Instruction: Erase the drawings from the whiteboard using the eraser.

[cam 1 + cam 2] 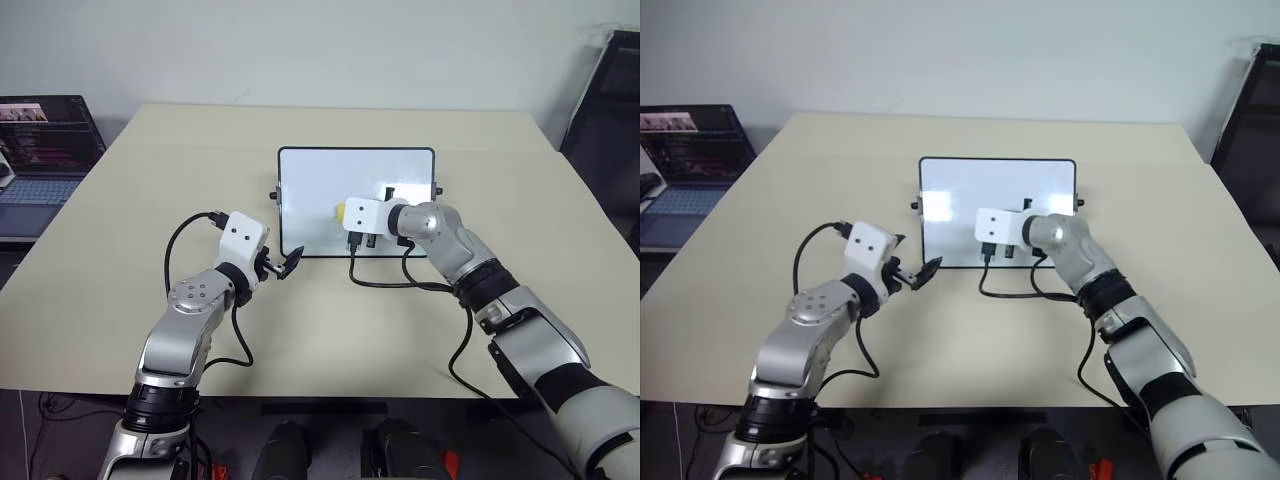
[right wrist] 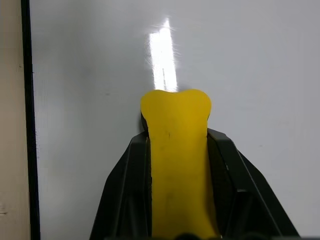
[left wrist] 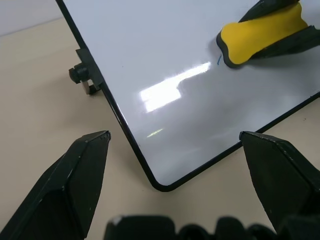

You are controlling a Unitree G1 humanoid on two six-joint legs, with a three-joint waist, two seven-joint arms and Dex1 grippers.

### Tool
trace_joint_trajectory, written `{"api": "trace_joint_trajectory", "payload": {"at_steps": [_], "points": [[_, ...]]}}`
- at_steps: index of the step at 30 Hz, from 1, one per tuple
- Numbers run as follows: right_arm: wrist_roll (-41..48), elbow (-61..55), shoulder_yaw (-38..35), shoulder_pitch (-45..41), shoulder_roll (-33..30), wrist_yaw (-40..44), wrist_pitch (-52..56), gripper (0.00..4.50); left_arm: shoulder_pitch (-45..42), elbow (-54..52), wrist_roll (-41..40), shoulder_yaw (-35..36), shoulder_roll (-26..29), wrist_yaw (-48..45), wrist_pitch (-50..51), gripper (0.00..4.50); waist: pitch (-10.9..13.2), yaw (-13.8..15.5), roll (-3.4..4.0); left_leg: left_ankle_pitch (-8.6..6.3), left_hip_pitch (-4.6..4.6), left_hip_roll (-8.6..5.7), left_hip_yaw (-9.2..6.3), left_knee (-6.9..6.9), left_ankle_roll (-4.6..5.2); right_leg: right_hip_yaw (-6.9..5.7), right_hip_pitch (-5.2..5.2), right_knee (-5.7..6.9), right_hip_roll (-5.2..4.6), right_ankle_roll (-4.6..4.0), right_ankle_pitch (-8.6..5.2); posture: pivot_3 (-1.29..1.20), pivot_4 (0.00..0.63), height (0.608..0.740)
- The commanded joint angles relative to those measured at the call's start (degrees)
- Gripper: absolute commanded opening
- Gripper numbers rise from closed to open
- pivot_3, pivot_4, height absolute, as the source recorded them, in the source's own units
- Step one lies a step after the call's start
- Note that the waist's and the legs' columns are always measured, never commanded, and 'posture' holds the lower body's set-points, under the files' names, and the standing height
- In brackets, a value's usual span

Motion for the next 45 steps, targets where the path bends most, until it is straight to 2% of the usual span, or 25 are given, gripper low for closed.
{"api": "trace_joint_trajectory", "payload": {"at_steps": [1, 7, 20, 29, 32, 38, 42, 45], "points": [[-0.9, 0.0, 0.0, -0.8, 2.0, -2.3, 0.3, 1.12, -1.0, -2.1, 0.0, 0.5, 0.0, 0.3, -0.3, 4.50, 0.0, -0.4, 0.00, 0.00, 0.00, 0.00, 0.00, -0.01, 0.00, 0.01, -0.01, 0.00, 0.00, 0.00, 0.00, 0.00, 0.150, 0.740], [-2.1, 0.2, 0.2, -0.8, 2.7, -2.2, 1.2, 1.12, -1.4, -2.2, 0.1, 0.4, 0.1, 0.3, -0.1, 4.50, 0.0, -0.7, 0.00, 0.00, -0.04, 0.00, -0.01, -0.06, -0.01, 0.01, -0.04, -0.02, 0.00, 0.00, 0.00, 0.00, 0.150, 0.740], [-2.3, -0.7, -2.0, 1.2, -5.5, -0.1, 2.0, 1.12, -2.3, -1.5, 0.0, 0.5, 0.5, -0.2, -0.1, 4.50, 0.0, 0.2, 0.00, 0.00, -0.01, -0.04, -0.07, 0.03, 0.00, 0.01, 0.05, -0.02, -0.02, 0.00, 0.00, 0.00, 0.150, 0.740], [-1.6, -3.9, -2.5, 2.8, -5.2, -1.0, 1.7, 1.12, -3.1, -1.4, -0.1, 0.1, 0.3, -0.3, 0.2, 4.50, 0.0, 0.1, 0.00, 0.00, 0.00, -0.03, -0.04, 0.02, 0.00, 0.03, 0.05, -0.03, -0.01, 0.00, 0.00, 0.00, 0.150, 0.740], [3.4, -11.3, -7.3, 6.3, -4.1, 0.4, 7.0, 1.12, -3.9, -1.1, -0.3, -0.1, 0.1, -0.6, 0.3, 4.50, 0.0, 0.2, -0.01, 0.00, -0.03, -0.02, -0.09, -0.01, 0.00, 0.05, 0.04, -0.05, -0.01, 0.00, 0.00, 0.00, 0.150, 0.740], [11.1, -33.6, -16.4, 17.5, -5.1, 3.2, 23.0, 1.12, -5.0, -1.3, -2.6, -1.2, 0.6, -5.8, -1.3, 4.50, 0.0, 0.6, 0.01, -0.01, -0.24, -0.02, -0.14, -0.14, 0.00, 0.05, -0.04, -0.39, -0.02, 0.00, 0.00, 0.00, 0.150, 0.740], [13.6, -50.6, -23.1, 28.1, -5.4, 1.2, 36.3, 1.12, -7.6, 0.3, -3.9, -3.5, 0.3, -10.4, -3.3, 4.50, 0.0, 0.9, 0.01, -0.02, -0.41, 0.00, -0.30, -0.25, -0.01, -0.05, -0.05, -0.71, -0.02, 0.00, 0.00, 0.00, 0.150, 0.740], [15.6, -57.4, -26.4, 31.6, -3.7, -1.2, 42.8, 1.12, -9.5, 2.4, -4.2, -4.9, 0.0, -13.0, -4.8, 4.50, 0.0, 0.9, 0.01, -0.02, -0.56, -0.03, -0.35, -0.25, -0.01, -0.09, -0.11, -0.83, -0.04, 0.01, 0.00, 0.00, 0.150, 0.740]]}}
